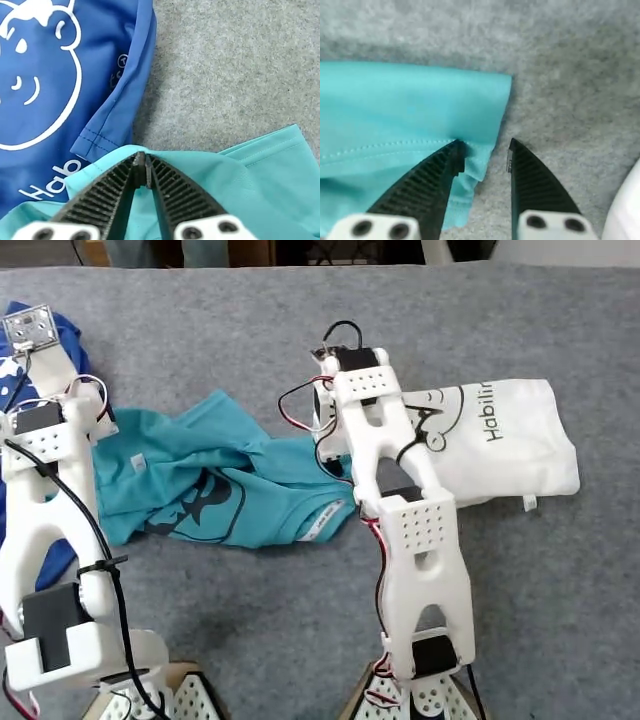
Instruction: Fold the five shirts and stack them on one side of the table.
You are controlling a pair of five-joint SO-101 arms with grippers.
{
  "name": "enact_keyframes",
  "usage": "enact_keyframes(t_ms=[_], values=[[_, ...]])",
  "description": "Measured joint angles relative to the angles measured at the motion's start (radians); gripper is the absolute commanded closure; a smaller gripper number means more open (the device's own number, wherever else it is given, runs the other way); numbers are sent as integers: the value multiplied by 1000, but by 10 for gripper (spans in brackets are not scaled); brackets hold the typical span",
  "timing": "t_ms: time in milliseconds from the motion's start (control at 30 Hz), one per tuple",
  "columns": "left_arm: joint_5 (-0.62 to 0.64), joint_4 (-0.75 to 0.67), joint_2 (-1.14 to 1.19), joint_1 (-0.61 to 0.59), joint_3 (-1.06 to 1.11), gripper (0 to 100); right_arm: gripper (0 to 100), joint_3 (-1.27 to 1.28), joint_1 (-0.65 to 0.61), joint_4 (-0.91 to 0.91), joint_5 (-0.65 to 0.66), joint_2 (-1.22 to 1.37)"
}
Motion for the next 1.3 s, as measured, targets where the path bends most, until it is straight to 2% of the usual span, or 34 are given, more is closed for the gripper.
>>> enact_keyframes(t_ms=[167, 500, 667, 1000, 1300], values=[[0, 0, 0, 0, 0, 971, 942, 0, -2, 2, 0, 0], [0, 0, 0, 0, 0, 971, 936, 0, -2, 2, 0, 2], [0, 0, 0, 0, 0, 971, 972, -5, -2, 3, 0, 2], [0, 0, 0, 0, 0, 971, 983, -198, -2, 86, 0, 2], [0, 230, -18, 0, -71, 970, 985, -244, 0, 89, 0, -89]])
